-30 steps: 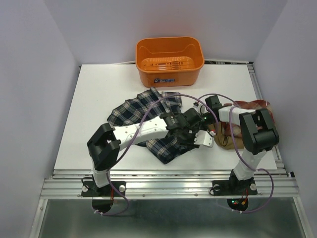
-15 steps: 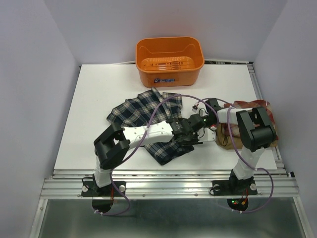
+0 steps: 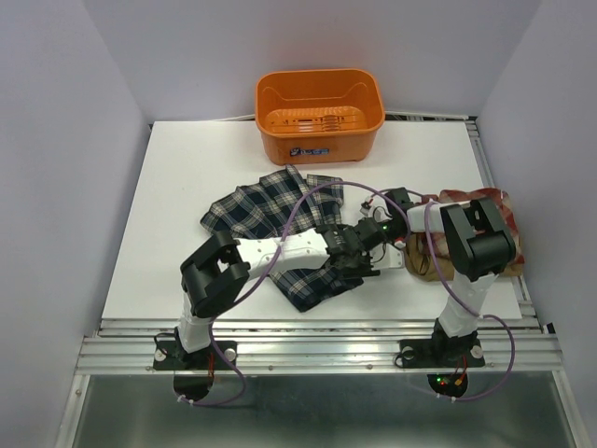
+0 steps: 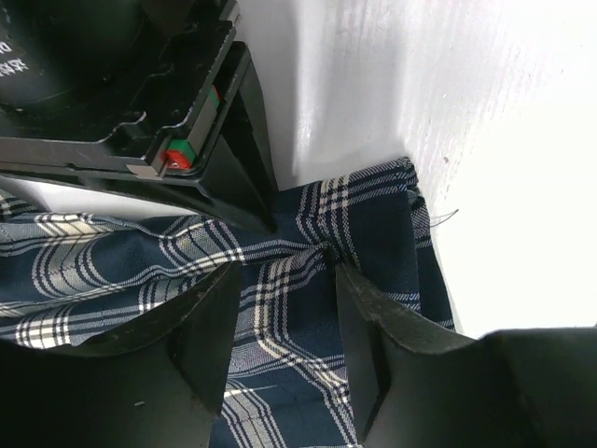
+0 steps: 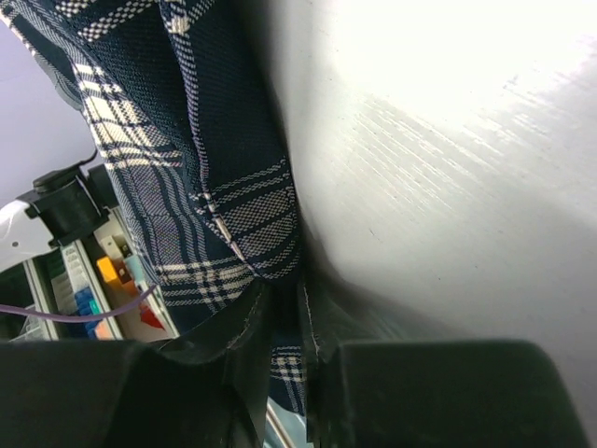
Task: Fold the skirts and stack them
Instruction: Fold the skirt
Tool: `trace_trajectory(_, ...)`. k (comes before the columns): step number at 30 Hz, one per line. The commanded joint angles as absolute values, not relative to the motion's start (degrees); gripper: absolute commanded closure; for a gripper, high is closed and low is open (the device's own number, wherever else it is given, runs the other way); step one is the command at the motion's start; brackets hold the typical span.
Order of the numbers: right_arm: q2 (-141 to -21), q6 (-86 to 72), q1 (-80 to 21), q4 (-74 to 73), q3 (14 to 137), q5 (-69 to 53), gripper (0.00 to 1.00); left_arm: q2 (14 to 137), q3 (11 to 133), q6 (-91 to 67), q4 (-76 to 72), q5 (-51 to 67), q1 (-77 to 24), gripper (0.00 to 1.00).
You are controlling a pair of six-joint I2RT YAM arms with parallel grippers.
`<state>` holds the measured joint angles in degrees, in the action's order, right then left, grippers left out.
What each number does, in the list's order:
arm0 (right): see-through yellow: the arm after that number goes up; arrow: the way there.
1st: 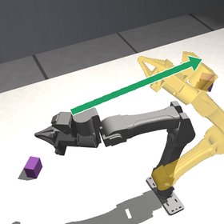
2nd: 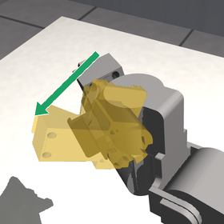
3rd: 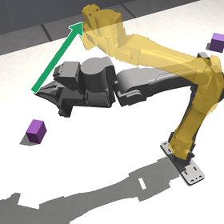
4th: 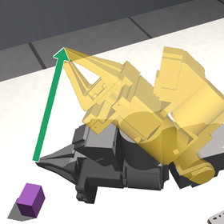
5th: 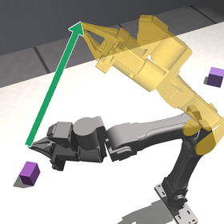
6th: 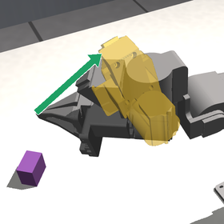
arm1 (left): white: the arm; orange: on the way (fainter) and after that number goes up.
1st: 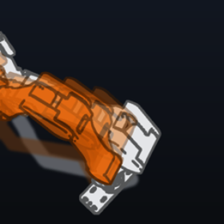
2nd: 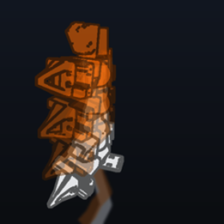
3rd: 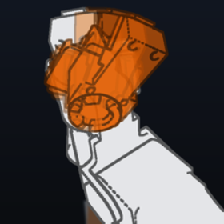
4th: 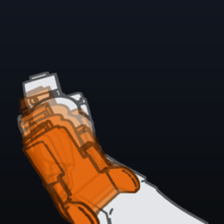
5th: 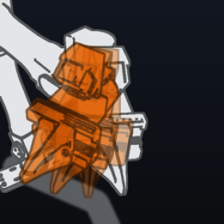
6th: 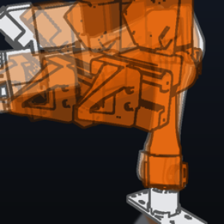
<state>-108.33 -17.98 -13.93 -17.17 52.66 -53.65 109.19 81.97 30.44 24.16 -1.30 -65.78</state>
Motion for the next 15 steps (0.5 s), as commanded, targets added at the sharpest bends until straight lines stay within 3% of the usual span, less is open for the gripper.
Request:
trace_trajectory(1,-109.2,-18.3,-14.2,-14.9,52.1,-54.0,0.81,109.2,81.2,30.6,26.3,0.5,-65.9,0.43)
trace_trajectory(9,-109.4,-18.8,-14.2,-14.3,51.8,-54.2,0.89,110.0,81.9,29.8,28.0,2.1,-66.0,0.44)
trace_trajectory(15,-109.4,-18.9,-14.2,-14.0,51.4,-54.6,0.95,111.7,81.5,29.4,27.5,-4.1,-66.1,0.6)
